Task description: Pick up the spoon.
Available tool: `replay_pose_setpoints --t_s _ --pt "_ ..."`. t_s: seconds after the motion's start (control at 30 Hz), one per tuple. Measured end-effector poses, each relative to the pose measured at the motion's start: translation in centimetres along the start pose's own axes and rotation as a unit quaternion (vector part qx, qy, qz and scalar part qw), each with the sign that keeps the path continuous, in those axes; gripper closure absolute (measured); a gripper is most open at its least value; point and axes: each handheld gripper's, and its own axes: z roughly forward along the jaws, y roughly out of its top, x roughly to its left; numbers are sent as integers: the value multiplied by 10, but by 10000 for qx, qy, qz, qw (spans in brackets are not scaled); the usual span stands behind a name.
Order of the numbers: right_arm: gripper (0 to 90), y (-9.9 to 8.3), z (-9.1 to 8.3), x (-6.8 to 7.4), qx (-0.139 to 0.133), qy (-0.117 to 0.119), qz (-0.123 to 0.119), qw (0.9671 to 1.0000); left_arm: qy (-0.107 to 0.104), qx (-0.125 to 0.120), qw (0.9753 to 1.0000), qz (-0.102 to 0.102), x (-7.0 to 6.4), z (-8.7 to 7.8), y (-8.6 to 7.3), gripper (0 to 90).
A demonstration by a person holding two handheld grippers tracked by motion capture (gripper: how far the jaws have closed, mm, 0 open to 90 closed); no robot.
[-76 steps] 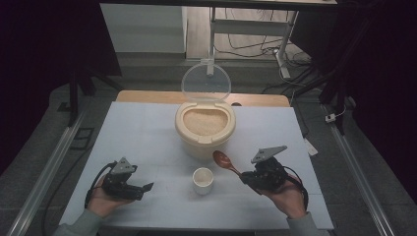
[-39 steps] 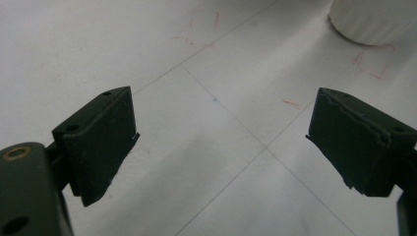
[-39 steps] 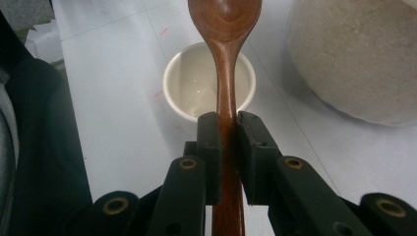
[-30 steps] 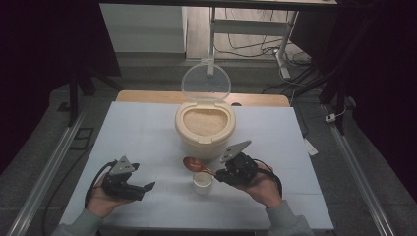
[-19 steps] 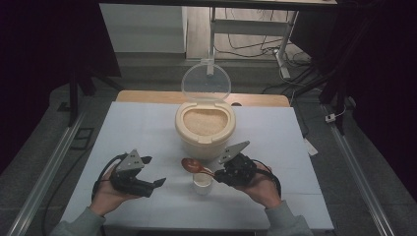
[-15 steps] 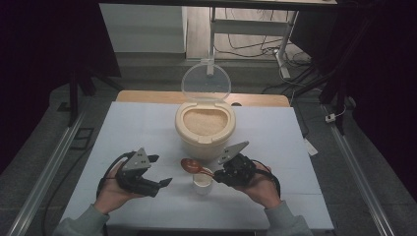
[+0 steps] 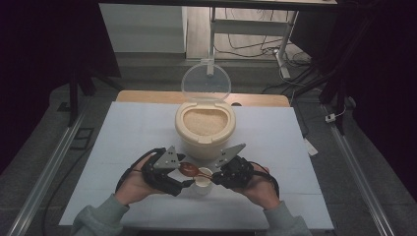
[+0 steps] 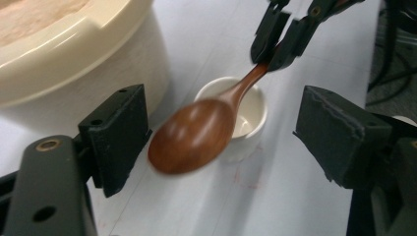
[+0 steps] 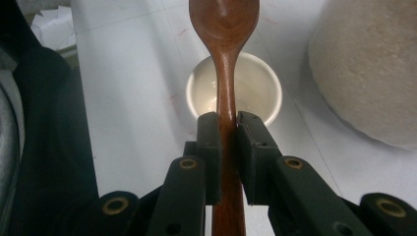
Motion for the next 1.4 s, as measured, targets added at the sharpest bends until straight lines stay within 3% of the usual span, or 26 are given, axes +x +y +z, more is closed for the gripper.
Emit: replay_pose_setpoints --t_s 0.2,0.47,0.67,0.83,1.1,1.2,1.33,1.4 --pt "801 2 3 4 39 18 -150 9999 -317 315 9988 181 1 15 10 244" --pt "801 4 3 7 59 45 -338 9994 -611 857 9937 391 5 38 12 341" --pt "801 5 4 12 88 96 -564 9983 -869 983 9898 563 6 44 13 439" --pt "801 6 4 16 80 108 -780 9969 -1107 1111 9850 713 3 49 14 512" --pt "801 7 3 20 81 92 -1145 9933 -1295 1247 9797 886 0 55 14 699" --pt "800 6 3 22 86 137 -1220 9924 -1427 1296 9760 1012 -1 57 14 745" --pt "799 5 4 23 59 195 -1311 9912 -1514 1309 9744 1023 -2 56 14 765" --pt "796 6 3 23 26 172 -1346 9907 -1510 1279 9750 1010 -1 55 14 773"
